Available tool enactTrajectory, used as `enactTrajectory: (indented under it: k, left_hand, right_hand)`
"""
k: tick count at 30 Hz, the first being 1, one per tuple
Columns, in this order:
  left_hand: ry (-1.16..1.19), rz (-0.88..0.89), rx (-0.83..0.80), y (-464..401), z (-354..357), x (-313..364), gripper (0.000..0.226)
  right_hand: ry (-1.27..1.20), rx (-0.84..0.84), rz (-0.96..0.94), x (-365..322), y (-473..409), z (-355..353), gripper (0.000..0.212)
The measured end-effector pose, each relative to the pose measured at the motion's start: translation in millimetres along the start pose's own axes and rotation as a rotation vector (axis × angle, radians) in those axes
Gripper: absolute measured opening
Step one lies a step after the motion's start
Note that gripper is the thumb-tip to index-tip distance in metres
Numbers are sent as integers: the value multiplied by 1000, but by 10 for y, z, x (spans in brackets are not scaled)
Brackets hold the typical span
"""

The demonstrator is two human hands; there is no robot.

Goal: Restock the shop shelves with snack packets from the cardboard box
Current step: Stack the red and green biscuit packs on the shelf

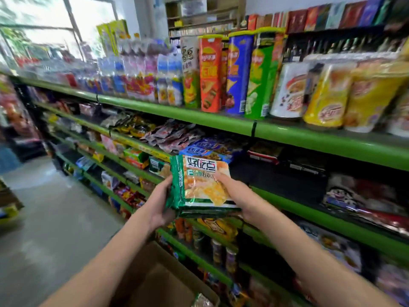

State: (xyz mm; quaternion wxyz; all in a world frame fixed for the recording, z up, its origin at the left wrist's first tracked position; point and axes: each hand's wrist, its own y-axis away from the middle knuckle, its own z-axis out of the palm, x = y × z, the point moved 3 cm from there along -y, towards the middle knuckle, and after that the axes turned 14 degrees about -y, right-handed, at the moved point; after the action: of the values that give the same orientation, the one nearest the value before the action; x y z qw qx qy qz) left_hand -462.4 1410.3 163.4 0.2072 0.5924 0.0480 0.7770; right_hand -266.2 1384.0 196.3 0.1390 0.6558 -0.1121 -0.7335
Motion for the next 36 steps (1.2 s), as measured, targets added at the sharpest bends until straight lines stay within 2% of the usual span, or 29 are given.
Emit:
enactTrajectory:
  k: [2,6,10,15,20,23,27,31,33,36]
  left_hand:
    - [-2,22,-51,-1,247,29,47]
    - [3,-13,-109,-141,705,-26,54]
    - [-14,-60,-193,-383,1143,-64,55]
    - [-80,-174,-324,-713,1527,-113,57]
    - [-174,-237,-335,-1089,1610,17,61]
    - [-191,-259,-329,-1409,1580,171,64]
    - [-289,-238,-234,-1799,1505,435,56]
    - [-435,-166,-226,-2073,1481,615,45]
    - [-470,-78,-220,-2135,1467,628,48]
    - [-700,167,-86,-2177,1431,660,31]
  right_hand:
    - [-68,0,-2,-85,126,-216,52]
    - [-40,110,-76,-202,326,-641,48]
    - [-12,239,-167,-290,366,-1019,50]
    - [-24,373,-164,-336,185,-1382,75]
    - [-51,535,-152,-456,-160,-1519,87]
    - [-111,597,-168,-546,-404,-1496,86]
    - [-177,713,-189,-565,-740,-1445,71]
    - [-271,807,-176,-462,-972,-1426,62]
    - [-293,857,-173,-409,-1046,-1449,66]
    - [-253,925,-200,-410,-1128,-1496,65]
